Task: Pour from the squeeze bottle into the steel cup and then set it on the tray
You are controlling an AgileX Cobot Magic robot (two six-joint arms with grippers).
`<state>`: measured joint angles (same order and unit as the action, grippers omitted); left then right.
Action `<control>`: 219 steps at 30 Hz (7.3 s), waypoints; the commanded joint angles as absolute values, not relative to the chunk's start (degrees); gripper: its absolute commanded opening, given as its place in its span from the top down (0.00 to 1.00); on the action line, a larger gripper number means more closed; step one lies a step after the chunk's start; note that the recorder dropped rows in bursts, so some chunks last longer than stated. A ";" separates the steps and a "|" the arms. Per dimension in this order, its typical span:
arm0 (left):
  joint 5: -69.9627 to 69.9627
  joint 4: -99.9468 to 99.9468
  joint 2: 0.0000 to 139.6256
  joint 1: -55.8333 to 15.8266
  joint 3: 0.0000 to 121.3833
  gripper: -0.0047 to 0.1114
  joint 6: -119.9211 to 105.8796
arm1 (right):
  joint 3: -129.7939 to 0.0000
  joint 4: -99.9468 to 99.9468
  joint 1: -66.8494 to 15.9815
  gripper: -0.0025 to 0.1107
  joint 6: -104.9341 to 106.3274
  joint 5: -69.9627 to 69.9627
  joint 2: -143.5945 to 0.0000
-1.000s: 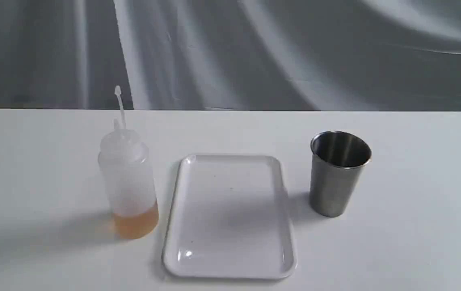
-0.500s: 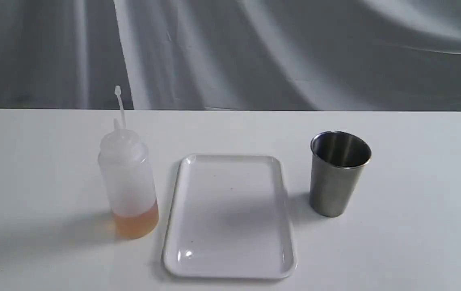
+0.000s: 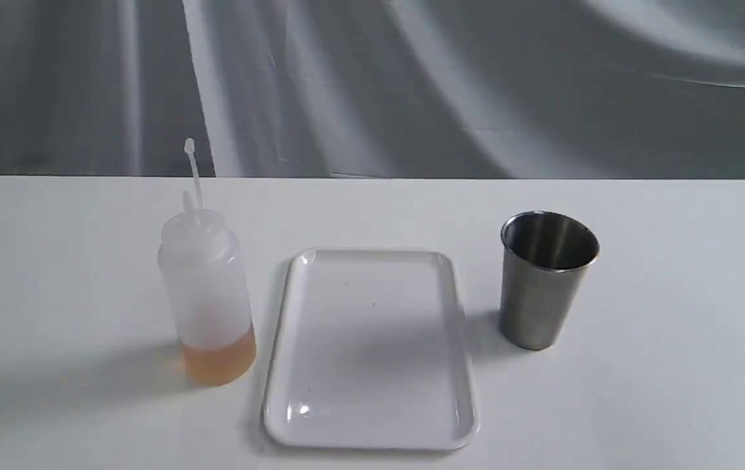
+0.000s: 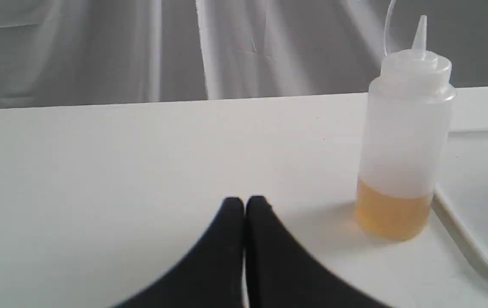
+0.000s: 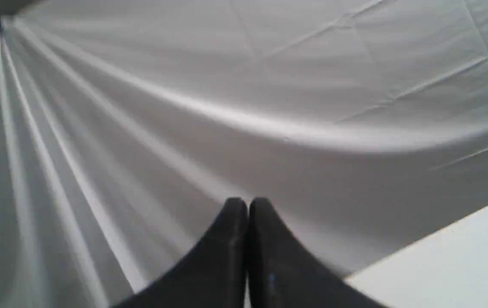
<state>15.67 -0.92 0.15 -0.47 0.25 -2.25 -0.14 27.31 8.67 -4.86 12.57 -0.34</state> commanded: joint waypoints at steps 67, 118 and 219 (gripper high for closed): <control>15.24 -0.96 0.00 -0.82 0.00 0.96 -1.86 | -70.16 -47.18 -19.92 0.98 -54.85 -14.47 -62.67; 15.24 -0.96 0.00 -0.82 0.00 0.96 -1.98 | -45.78 3.87 -36.07 0.98 -0.96 32.94 -91.33; 15.24 -0.96 0.00 -0.82 0.00 0.96 -2.20 | -84.13 -4.75 -35.86 0.05 -4.91 42.11 -142.34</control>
<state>15.67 -0.92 0.15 -0.47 0.25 -2.25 -83.73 -4.95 -35.95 -4.60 41.02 -142.44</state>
